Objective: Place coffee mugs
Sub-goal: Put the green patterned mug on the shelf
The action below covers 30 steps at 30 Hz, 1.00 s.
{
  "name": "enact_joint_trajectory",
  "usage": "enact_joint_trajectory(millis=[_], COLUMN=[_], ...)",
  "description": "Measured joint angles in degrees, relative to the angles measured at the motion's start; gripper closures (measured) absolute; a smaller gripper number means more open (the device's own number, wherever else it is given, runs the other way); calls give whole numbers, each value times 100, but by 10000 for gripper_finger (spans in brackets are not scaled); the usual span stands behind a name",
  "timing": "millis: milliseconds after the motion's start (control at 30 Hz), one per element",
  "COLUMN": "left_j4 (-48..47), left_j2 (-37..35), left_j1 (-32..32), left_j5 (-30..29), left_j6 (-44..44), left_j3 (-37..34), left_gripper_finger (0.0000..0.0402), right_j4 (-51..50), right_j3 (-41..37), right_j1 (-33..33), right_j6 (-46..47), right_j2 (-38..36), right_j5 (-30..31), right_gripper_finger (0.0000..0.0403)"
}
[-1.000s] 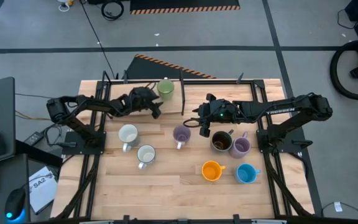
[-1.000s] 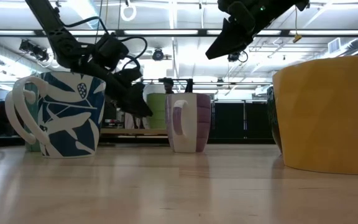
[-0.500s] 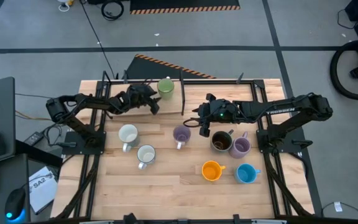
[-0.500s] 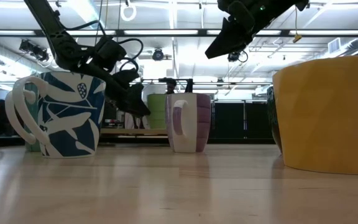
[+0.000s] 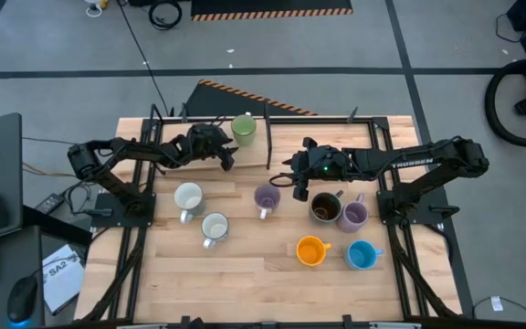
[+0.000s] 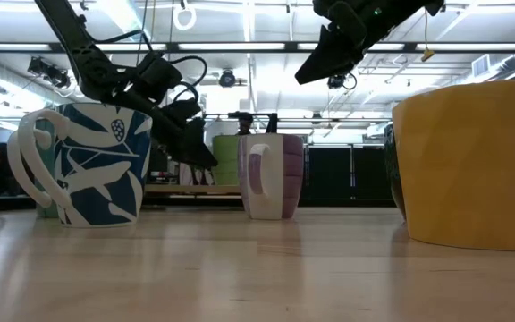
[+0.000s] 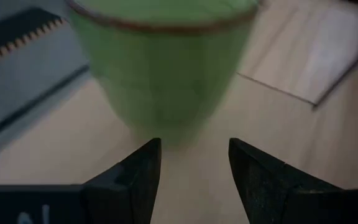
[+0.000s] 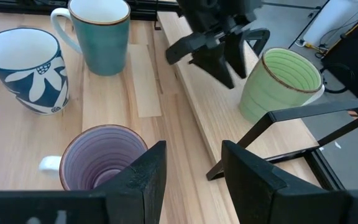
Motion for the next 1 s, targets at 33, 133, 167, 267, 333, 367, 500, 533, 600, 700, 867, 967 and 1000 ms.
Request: enact_joint_trajectory(millis=[33, 133, 167, 267, 333, 367, 500, 533, 600, 700, 867, 967, 1000], left_j4=[-28, 80, 145, 446, 535, 560, 694, 804, 988, 1135, 1211, 1320, 1365], left_j2=[2, 2, 2, 100, 187, 252, 541, 601, 703, 821, 874, 874, 874], left_j1=[-67, -292, -362, -457, -403, -370, -309, -309, -316, -306, -220, -166, -154], left_j5=[3, -190, -317, -505, -500, -490, -481, -497, -527, -607, -722, -790, -796], left_j6=[-40, -82, -89, -177, -345, -400, -468, -468, -465, -459, -365, -352, -352], left_j3=[0, -1, -1, 4, 2, 2, 0, 0, 1, 2, 1, 0, 0], left_gripper_finger=[205, 205, 205, 205, 205, 205, 205, 205, 205, 205, 205, 205, 205], right_j4=[0, 0, 2, 20, 70, 93, 128, 128, 127, 125, 125, 125, 125], right_j3=[0, 0, 0, 0, 0, 0, 2, 2, 2, 2, 2, 2, 2], right_j1=[0, 0, 2, 2, 22, 38, 104, 109, 109, 109, 107, 109, 108], right_j6=[0, 2, 2, 17, 15, 11, -34, -35, -37, -37, -43, -44, -44], right_j2=[0, 0, 0, 0, 0, 0, 0, 0, 0, 0, 0, 0, 0], right_j5=[-2, -37, -39, -40, -39, -41, -44, -44, -44, -44, -44, -44, -44], right_gripper_finger=[243, 243, 243, 243, 243, 243, 243, 243, 243, 243, 243, 243, 243])
